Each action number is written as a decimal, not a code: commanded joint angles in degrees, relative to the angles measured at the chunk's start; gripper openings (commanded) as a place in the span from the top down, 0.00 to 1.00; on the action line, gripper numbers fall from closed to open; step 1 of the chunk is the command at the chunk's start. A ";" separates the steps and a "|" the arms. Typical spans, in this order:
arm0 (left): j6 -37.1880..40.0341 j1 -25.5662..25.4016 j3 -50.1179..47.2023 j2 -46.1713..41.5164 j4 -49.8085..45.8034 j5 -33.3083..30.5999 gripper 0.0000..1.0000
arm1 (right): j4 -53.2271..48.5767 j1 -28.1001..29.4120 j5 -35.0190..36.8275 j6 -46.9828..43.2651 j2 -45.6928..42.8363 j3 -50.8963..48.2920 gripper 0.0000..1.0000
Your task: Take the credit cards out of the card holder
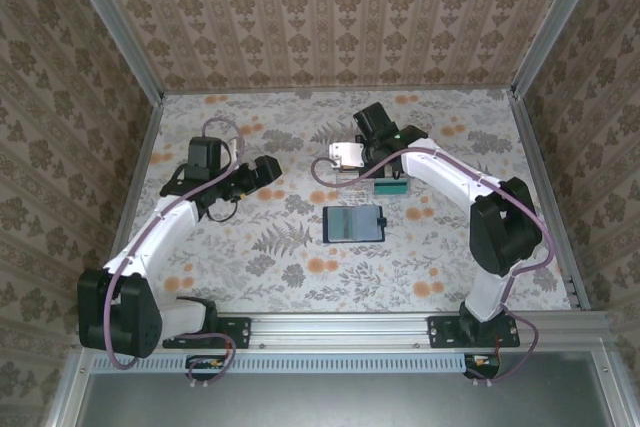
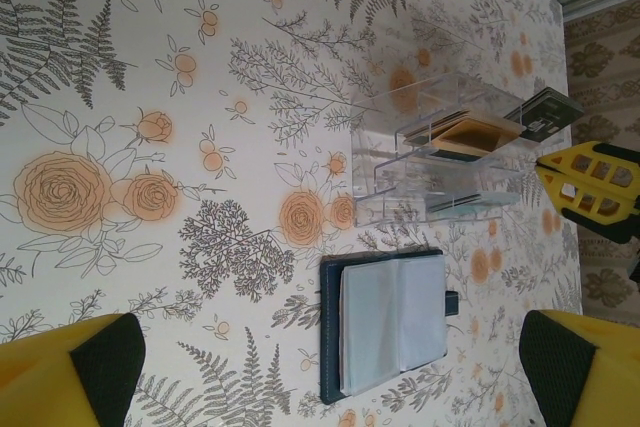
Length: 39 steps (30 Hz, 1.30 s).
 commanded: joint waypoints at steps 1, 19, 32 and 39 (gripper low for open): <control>-0.20 0.62 -0.67 -0.49 -0.38 0.56 0.00 | 0.11 0.54 -0.66 -0.25 0.67 1.43 1.00; -0.82 0.71 -2.06 -1.44 -0.14 1.45 0.00 | 5.85 0.78 3.86 1.44 3.48 -0.23 0.78; -0.62 0.80 -2.51 -1.92 -0.18 1.59 0.00 | 9.18 0.87 5.86 5.64 3.68 0.34 0.68; -1.71 0.63 -3.13 -0.52 1.10 3.24 0.01 | 9.88 0.95 4.77 18.33 -0.78 0.28 0.68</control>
